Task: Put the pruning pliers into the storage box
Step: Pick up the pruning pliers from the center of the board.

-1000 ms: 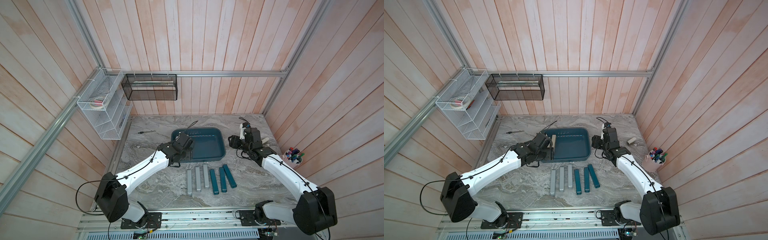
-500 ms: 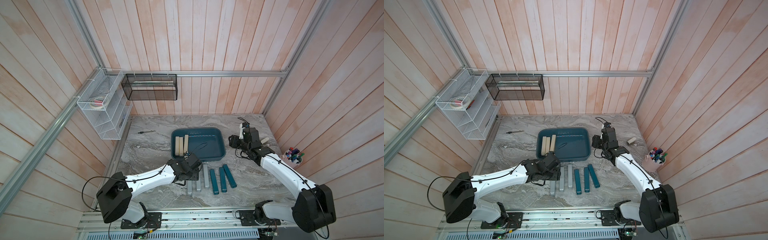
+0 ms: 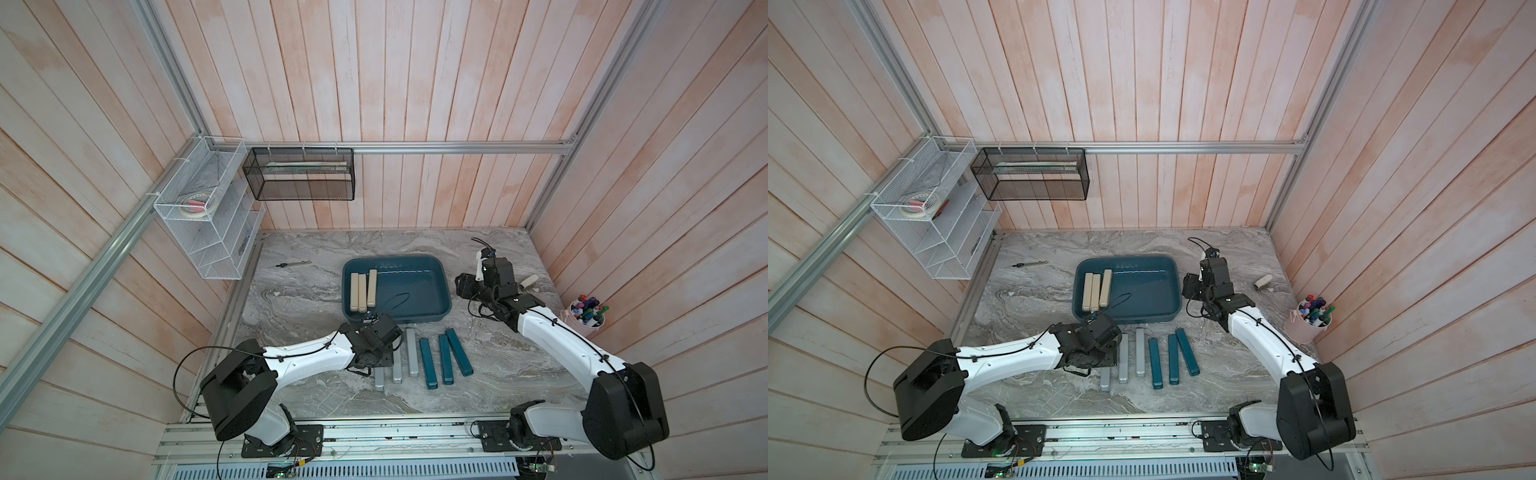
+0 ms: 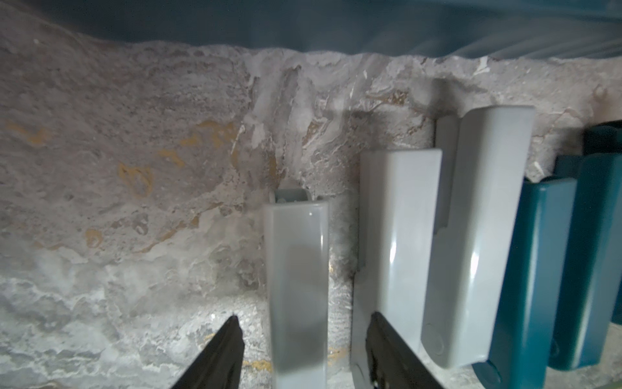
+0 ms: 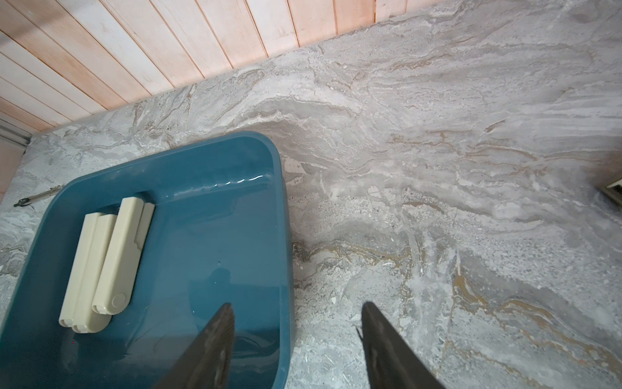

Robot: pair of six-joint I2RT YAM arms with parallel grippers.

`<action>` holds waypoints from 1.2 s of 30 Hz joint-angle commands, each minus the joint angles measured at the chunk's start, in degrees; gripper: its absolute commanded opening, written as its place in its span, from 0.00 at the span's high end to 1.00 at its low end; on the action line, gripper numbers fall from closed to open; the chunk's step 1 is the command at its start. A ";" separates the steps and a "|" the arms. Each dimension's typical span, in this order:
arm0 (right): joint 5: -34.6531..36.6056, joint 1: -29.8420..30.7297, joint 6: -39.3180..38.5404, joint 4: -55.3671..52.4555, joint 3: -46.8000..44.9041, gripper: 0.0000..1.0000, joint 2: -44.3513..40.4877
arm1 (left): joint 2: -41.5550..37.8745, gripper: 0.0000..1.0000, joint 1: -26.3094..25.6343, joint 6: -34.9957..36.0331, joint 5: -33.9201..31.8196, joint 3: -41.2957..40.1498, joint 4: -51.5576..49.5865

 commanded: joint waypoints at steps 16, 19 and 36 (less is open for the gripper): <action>-0.70 0.37 1.55 1.54 -2.21 0.39 0.70 | 5.78 0.51 0.94 -0.06 -0.61 -0.34 1.17; -0.83 0.37 1.57 1.60 -2.25 0.39 0.87 | 7.21 0.56 1.20 0.70 -0.44 0.11 1.44; -0.86 0.37 1.31 0.85 -0.64 0.39 0.34 | -1.11 0.71 1.41 1.99 -0.94 5.39 -13.38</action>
